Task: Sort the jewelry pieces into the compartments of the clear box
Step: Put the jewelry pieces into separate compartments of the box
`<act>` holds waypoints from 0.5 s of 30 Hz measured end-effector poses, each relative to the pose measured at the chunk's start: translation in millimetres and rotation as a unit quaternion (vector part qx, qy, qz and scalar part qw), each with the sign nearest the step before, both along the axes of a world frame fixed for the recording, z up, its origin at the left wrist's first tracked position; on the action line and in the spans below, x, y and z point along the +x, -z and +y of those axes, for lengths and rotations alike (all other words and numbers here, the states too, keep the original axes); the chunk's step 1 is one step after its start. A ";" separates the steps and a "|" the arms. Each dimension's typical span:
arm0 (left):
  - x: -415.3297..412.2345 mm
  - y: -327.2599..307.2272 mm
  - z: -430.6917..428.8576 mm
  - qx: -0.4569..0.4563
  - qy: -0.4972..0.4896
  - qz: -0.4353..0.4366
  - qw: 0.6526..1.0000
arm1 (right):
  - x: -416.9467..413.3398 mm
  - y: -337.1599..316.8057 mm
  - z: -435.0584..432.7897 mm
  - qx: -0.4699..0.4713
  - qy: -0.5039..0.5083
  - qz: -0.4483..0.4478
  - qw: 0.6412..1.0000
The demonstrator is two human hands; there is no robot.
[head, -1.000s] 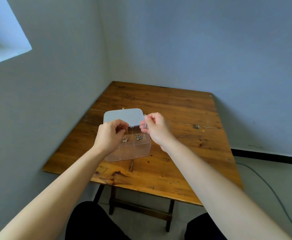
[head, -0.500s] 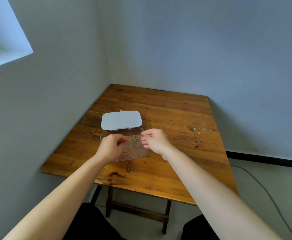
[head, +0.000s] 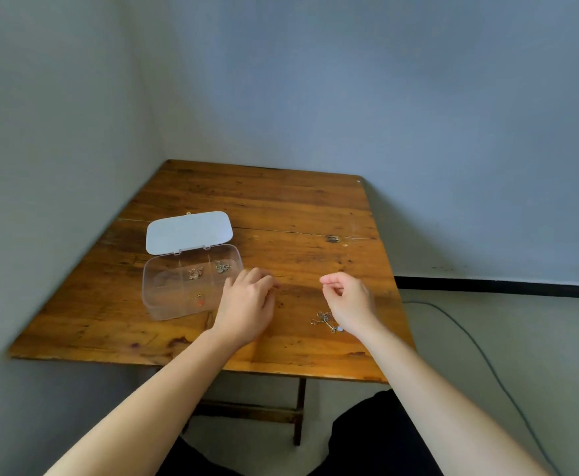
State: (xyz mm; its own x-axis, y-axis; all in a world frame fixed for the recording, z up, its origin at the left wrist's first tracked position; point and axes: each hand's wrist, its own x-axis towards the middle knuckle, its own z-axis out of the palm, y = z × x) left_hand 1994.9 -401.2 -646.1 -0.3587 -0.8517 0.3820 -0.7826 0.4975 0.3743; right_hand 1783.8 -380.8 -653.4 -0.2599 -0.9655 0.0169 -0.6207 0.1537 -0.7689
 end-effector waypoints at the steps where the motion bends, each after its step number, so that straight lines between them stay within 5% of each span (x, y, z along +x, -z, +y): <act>1: -5.5 5.3 1.9 -0.013 -0.008 -0.028 0.999 | -6.4 5.0 5.6 -0.002 0.005 0.018 1.000; 8: -7.9 41.9 9.9 -0.054 -0.046 -0.113 0.991 | -23.5 41.5 38.1 -0.007 -0.071 0.162 0.984; 15: -9.6 40.5 10.5 -0.053 -0.048 -0.108 0.992 | -24.2 45.3 32.4 -0.085 -0.055 0.098 0.990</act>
State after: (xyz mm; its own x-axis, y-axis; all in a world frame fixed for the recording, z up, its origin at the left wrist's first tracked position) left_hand 1985.3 -390.7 -686.6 -0.3611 -0.8447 0.3951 -0.8843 0.4447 0.1425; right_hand 1759.6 -348.4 -698.7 -0.1288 -0.9668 0.2207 -0.7657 -0.0445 -0.6416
